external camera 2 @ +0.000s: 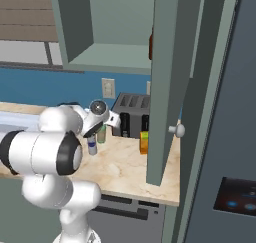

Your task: Sort all alcoholic drinks to one cabinet, and non-alcoholic drinks to the other.

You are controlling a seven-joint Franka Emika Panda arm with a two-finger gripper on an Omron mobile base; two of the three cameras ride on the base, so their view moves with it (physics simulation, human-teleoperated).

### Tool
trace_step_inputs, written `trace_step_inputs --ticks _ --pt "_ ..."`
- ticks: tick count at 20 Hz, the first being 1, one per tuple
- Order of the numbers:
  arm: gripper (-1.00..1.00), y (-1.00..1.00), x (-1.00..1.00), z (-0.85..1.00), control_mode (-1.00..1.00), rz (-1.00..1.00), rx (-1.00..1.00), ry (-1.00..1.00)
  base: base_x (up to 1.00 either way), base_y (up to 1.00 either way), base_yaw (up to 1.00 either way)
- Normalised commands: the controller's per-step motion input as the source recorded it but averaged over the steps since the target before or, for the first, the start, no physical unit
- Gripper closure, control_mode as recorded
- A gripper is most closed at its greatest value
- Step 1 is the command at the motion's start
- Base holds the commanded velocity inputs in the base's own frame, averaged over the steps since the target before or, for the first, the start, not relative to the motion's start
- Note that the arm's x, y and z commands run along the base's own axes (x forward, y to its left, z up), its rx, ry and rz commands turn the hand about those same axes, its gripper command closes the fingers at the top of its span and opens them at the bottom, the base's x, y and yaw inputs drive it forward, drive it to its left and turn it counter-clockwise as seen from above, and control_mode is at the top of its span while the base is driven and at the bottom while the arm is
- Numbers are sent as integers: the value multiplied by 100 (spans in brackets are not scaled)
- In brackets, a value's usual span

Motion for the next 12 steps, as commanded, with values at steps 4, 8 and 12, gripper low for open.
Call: trace_step_inputs --ticks 4,8,12 --pt "100 0 -1 87 -100 0 10 0 0 0 0" --pt "100 0 0 95 -100 0 8 0 0 0 0" --pt "100 0 -9 95 -100 0 5 0 0 0 0"
